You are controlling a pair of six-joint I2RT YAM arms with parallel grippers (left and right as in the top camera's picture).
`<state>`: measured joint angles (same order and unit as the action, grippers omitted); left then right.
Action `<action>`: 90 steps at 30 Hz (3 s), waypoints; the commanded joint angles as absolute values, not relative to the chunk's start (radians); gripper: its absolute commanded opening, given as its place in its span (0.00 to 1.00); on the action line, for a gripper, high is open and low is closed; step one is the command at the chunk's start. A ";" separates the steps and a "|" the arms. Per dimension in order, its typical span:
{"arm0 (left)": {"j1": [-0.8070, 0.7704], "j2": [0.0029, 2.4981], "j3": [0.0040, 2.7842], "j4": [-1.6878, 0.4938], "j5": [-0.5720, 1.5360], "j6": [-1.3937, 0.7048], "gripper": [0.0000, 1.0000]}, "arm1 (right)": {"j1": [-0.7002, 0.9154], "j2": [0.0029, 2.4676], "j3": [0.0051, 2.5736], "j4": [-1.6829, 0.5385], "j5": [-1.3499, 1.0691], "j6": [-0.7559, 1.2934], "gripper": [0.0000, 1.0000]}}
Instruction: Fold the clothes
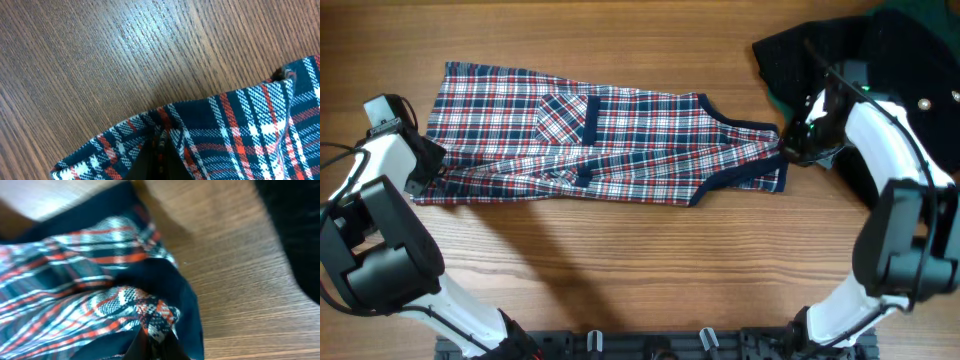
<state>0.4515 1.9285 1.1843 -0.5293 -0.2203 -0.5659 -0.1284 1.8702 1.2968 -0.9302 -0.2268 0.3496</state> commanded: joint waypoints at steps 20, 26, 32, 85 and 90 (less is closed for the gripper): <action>0.456 1.485 1.193 -0.834 -0.192 -0.529 0.04 | -0.134 1.586 1.303 -1.204 -0.256 0.209 0.04; 0.456 1.457 1.193 -0.949 -0.207 -0.501 0.04 | -0.134 1.586 1.303 -1.319 -0.255 0.177 0.04; 0.456 1.457 1.193 -1.042 -0.237 -0.501 0.04 | -0.134 1.586 1.303 -1.409 -0.255 0.160 0.04; 0.305 2.133 1.583 -0.271 0.146 -0.163 0.77 | 0.013 1.949 1.411 -0.624 -0.219 0.026 0.92; 0.286 2.134 1.902 -0.532 0.062 -0.158 0.77 | 0.064 1.949 1.602 -0.710 -0.179 0.022 0.94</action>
<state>0.3035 2.1544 1.7660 -0.4805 0.1265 -0.1913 0.0525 1.9385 1.5211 -0.6991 -0.2157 0.0425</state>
